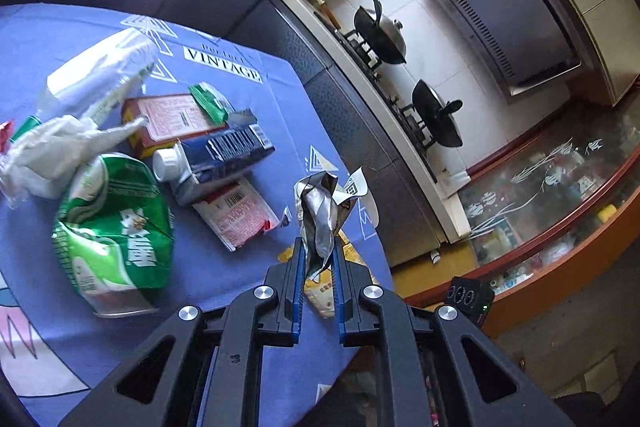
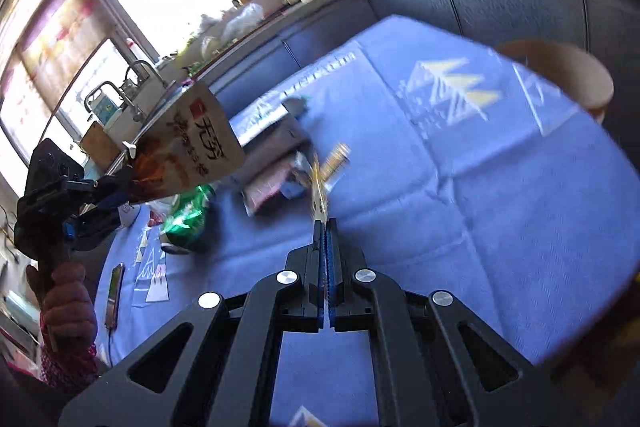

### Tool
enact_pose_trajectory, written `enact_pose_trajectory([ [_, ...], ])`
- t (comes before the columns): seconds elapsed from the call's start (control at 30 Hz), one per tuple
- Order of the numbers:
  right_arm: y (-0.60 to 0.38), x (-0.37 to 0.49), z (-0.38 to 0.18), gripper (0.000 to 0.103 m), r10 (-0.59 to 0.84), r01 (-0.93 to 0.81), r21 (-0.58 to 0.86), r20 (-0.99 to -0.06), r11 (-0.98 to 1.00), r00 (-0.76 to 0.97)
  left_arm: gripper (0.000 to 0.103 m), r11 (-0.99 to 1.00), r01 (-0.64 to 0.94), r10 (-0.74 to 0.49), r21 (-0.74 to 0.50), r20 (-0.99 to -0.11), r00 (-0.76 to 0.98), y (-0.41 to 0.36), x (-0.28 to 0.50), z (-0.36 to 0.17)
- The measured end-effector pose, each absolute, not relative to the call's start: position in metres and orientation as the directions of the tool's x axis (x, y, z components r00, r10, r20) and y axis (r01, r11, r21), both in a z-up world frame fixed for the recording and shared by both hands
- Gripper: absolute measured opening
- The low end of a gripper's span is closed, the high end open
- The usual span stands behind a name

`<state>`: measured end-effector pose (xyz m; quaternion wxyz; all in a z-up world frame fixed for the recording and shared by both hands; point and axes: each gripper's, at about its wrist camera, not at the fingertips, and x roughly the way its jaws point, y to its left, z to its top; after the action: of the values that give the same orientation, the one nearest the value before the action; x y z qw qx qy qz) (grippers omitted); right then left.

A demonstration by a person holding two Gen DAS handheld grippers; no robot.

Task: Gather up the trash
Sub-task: 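Carry foil wrapper and snack bag toward the beige bin with both tools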

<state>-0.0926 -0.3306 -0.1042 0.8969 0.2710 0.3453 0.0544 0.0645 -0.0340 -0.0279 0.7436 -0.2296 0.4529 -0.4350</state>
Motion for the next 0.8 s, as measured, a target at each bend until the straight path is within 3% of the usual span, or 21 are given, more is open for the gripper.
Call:
enact_pose_trajectory([
  [0.13,-0.33,-0.09,-0.116,0.011,0.304,0.092,0.535,-0.605,0.84,0.736,0.012,0.522,0.439,-0.848,-0.731,-0.497,0.183,-0.051,0.064,-0.032],
  [0.17,-0.33,-0.087,-0.119,0.02,0.314,0.091,0.541,-0.608,0.836,0.729,0.012,0.524,0.442,-0.847,-0.728,-0.501,0.179,-0.054,0.064,-0.033],
  [0.23,-0.329,-0.086,-0.122,0.023,0.333,0.083,0.56,-0.598,0.824,0.729,0.012,0.528,0.447,-0.843,-0.722,-0.509,0.174,-0.06,0.064,-0.033],
  [0.27,-0.329,-0.086,-0.122,0.02,0.334,0.073,0.558,-0.591,0.827,0.734,0.012,0.531,0.448,-0.841,-0.719,-0.514,0.17,-0.062,0.065,-0.033],
  [0.3,-0.328,-0.084,-0.122,0.003,0.339,0.06,0.553,-0.589,0.831,0.734,0.012,0.533,0.45,-0.838,-0.716,-0.52,0.166,-0.066,0.065,-0.033],
  [0.33,-0.327,-0.085,-0.121,0.001,0.338,0.049,0.545,-0.587,0.837,0.735,0.012,0.536,0.451,-0.836,-0.713,-0.524,0.164,-0.07,0.066,-0.033],
  [0.8,-0.434,-0.086,-0.091,0.001,0.027,0.242,0.463,-0.501,0.853,0.865,0.012,0.478,0.614,-0.816,-0.628,-0.577,0.045,-0.218,0.107,-0.014],
])
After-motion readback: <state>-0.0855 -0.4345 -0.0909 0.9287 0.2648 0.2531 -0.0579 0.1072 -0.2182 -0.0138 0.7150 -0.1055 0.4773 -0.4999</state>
